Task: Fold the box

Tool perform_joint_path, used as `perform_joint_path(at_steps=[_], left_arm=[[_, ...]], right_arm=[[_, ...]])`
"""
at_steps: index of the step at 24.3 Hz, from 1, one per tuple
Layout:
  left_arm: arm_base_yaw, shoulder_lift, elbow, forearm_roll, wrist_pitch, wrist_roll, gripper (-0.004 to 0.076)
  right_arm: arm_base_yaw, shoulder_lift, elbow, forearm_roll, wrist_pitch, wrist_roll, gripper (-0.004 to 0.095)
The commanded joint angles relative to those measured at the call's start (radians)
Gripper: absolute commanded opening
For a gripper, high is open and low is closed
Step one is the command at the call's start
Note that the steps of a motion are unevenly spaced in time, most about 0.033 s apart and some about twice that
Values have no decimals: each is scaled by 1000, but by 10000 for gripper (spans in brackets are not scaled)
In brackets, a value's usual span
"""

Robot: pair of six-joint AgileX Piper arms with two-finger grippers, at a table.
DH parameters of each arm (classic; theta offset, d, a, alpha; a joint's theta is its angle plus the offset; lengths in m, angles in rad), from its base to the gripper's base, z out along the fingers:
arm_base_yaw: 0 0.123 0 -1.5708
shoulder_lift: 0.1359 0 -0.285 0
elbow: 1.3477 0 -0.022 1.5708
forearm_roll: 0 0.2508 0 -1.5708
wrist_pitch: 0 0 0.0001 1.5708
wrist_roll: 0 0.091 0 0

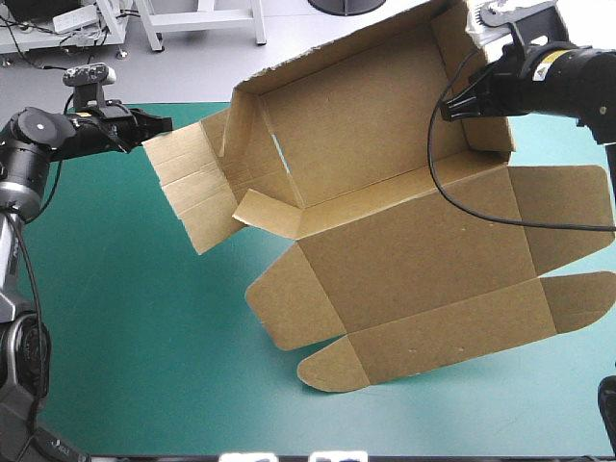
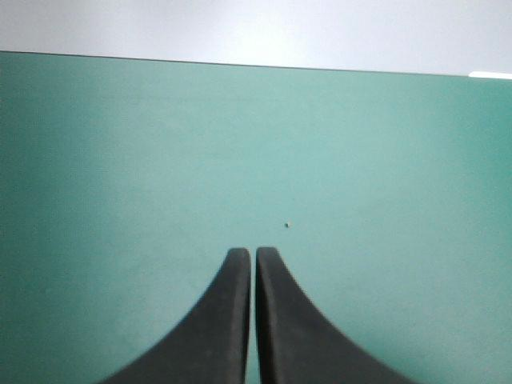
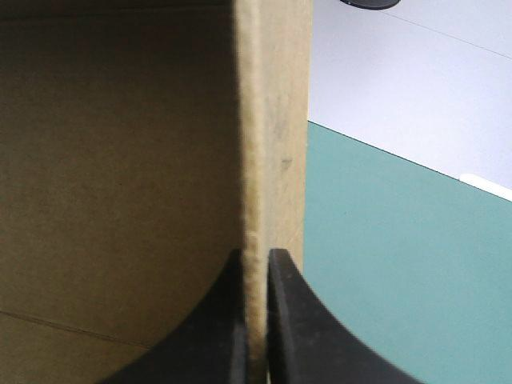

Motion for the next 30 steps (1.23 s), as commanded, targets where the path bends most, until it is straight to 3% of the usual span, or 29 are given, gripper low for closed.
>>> perform_joint_path(at_steps=[1,6,17,21,30], left_arm=[[11,-42,-28,-162,-23,45,11],[11,-42,-28,-174,87,61,11],[11,-42,-28,-538,395,171,11],[11,-42,-28,-542,482,171,11],[6,-76,-28,-561,496,118,11]], right_arm=[[-1,-42,-33,-7,4,16,-21],[-1,-42,-33,-17,4,20,-21],[-1,-42,-33,-13,-5,29,-21],[-1,-42,-33,-5,-15,38,-21],[-1,5,-31,-2,-49,50,-21]])
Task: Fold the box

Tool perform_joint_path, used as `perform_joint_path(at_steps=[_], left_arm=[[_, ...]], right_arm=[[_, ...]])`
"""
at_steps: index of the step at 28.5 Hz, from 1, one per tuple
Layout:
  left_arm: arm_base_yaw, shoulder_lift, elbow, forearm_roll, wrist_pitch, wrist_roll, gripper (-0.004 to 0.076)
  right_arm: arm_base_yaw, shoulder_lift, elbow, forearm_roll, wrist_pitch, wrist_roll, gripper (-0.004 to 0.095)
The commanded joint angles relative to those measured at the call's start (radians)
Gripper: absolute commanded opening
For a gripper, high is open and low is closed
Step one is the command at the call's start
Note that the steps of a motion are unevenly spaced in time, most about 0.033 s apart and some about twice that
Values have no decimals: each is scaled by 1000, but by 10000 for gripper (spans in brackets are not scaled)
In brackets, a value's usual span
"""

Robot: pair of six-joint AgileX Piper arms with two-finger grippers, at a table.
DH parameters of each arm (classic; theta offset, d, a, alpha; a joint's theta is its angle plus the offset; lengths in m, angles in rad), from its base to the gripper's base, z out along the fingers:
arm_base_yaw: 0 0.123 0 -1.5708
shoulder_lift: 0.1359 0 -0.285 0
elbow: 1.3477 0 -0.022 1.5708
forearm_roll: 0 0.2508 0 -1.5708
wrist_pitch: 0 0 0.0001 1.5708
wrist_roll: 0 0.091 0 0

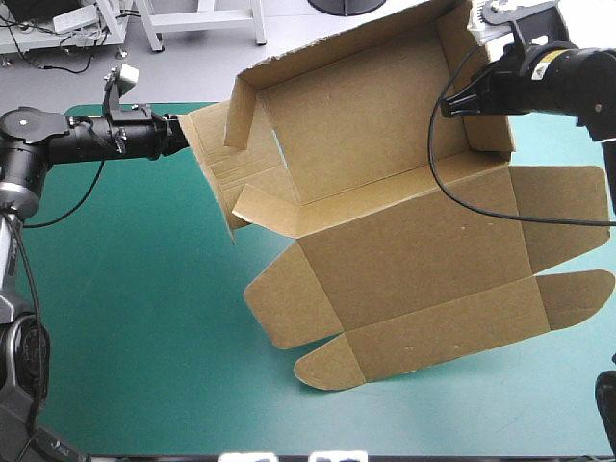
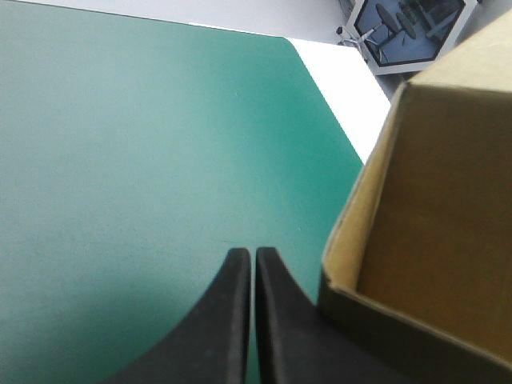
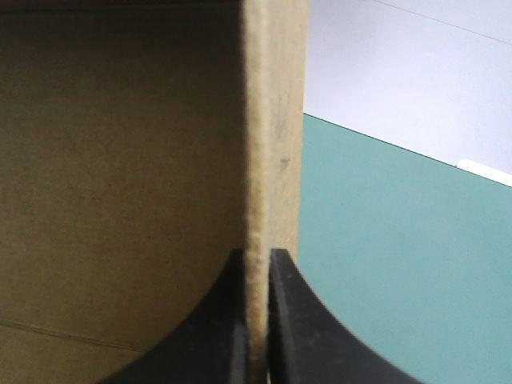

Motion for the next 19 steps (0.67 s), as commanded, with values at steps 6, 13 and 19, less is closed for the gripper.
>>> perform_joint_path(at_steps=[6,13,19], left_arm=[[-51,-89,-28,-95,67,-21,11],[-131,-93,-28,-93,67,26,52],[-142,-96,-28,-90,67,27,204]], right_arm=[[-1,25,-31,62,-86,14,-21],[-1,31,-31,62,-93,14,-21],[-1,31,-31,57,-93,10,-21]])
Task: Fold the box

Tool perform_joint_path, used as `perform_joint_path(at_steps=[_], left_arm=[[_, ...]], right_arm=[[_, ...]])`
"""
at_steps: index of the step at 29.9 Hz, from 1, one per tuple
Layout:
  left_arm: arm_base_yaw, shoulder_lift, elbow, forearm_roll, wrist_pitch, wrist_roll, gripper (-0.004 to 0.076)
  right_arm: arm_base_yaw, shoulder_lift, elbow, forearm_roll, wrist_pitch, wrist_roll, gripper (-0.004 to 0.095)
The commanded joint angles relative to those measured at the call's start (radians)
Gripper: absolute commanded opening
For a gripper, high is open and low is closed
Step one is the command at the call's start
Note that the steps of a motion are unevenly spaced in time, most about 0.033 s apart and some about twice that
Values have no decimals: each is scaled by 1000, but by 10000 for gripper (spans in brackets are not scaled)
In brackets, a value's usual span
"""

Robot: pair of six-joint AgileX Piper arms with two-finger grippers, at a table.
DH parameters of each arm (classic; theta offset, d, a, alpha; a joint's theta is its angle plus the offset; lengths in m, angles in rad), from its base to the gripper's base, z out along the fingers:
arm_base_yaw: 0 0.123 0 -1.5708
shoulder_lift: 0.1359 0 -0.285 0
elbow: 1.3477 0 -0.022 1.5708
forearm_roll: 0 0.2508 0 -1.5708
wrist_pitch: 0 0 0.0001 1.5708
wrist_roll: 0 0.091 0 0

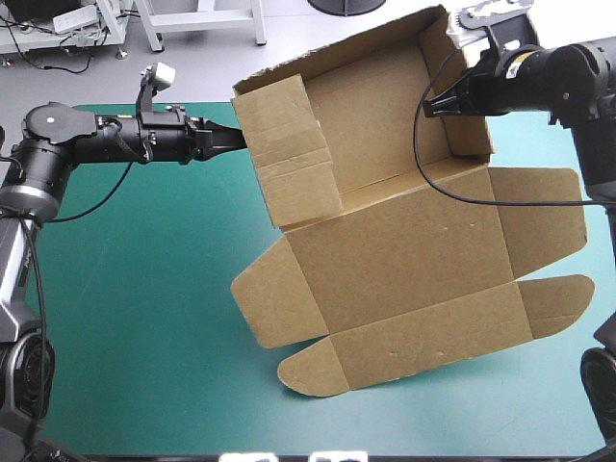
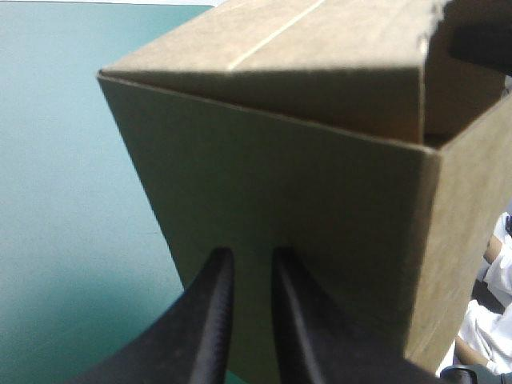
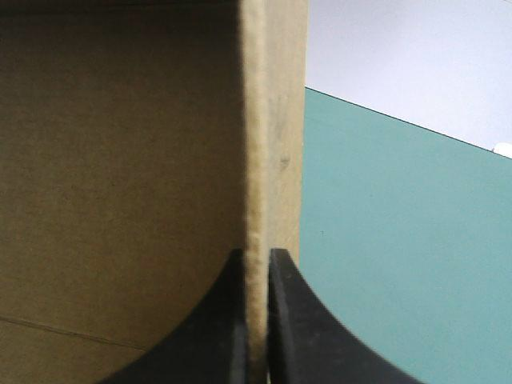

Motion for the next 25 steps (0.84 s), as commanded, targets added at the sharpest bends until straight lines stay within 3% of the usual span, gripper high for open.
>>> perform_joint_path(at_steps=[1,25], left_arm=[[-9,-56,-28,-79,59,-1,224],[-45,-110,-28,-116,59,-25,239]], right_arm=[[-1,-39,-31,13,-80,4,-21],[-1,-25,-31,13,-101,17,-21]])
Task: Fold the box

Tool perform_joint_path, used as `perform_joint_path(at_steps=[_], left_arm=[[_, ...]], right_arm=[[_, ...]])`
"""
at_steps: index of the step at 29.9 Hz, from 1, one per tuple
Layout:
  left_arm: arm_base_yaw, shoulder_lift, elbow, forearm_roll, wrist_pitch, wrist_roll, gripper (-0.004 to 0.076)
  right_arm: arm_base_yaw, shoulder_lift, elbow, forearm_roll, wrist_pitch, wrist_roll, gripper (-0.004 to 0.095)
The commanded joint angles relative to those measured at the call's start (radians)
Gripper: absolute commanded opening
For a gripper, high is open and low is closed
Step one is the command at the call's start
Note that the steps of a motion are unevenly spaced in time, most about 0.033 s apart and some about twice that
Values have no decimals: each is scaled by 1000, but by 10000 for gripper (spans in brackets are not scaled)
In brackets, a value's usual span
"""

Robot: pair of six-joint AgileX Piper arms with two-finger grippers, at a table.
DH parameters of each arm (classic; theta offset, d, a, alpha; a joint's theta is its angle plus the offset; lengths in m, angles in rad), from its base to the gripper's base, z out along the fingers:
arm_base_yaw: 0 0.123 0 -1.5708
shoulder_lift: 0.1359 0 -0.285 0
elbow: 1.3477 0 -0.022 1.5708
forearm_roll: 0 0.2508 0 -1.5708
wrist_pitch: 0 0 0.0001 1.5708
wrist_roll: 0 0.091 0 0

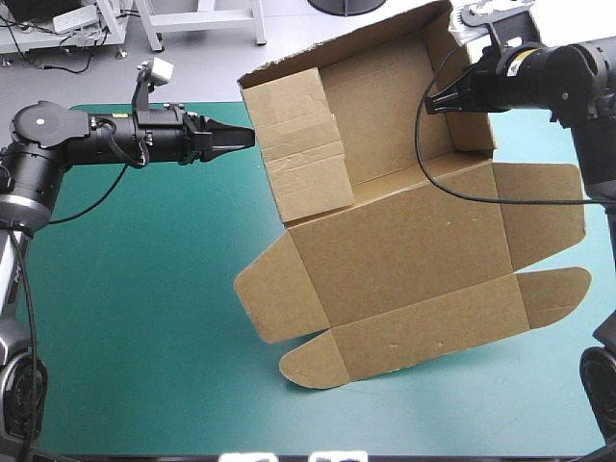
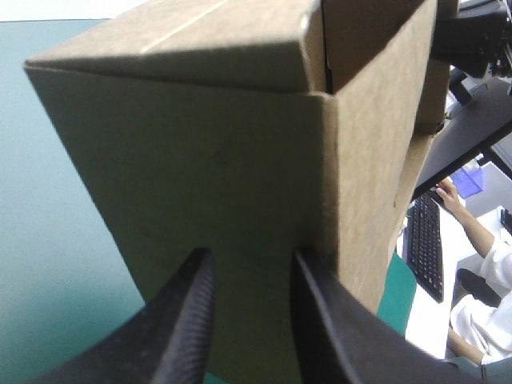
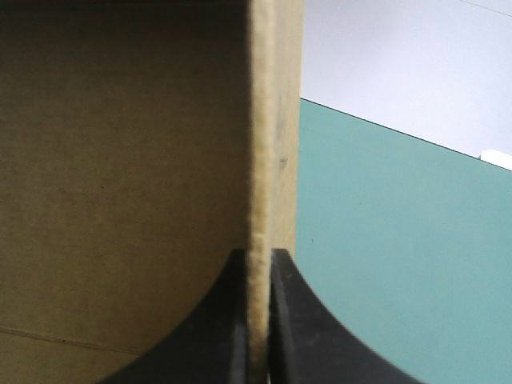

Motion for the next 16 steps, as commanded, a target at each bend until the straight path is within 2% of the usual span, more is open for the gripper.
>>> perform_joint_path(at_steps=[1,16], left_arm=[[-15,-45,-28,-115,57,-6,239],[-15,-46,-38,-147,57,4,239]], right_arm=[[0,-23,-31,32,-77,17,-21],[0,27,-31,61,-86,19,-21]])
